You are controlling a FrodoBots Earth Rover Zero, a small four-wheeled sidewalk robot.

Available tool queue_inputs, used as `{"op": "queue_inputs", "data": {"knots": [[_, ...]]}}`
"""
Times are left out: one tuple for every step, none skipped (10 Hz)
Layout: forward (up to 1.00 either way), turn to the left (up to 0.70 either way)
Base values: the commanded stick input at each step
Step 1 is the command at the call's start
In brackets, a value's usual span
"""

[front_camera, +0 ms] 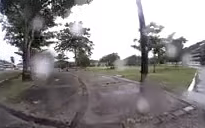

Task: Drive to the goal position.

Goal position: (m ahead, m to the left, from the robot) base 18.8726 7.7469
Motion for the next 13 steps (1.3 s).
{"op": "queue_inputs", "data": {"knots": [[0.7,0.0],[0.7,0.0],[0.7,0.0],[0.7,0.0],[0.7,0.0],[0.7,0.0],[0.7,0.0],[0.7,0.0],[0.7,0.0],[0.7,0.0],[0.7,0.0],[0.7,0.0],[0.7,0.0]]}}
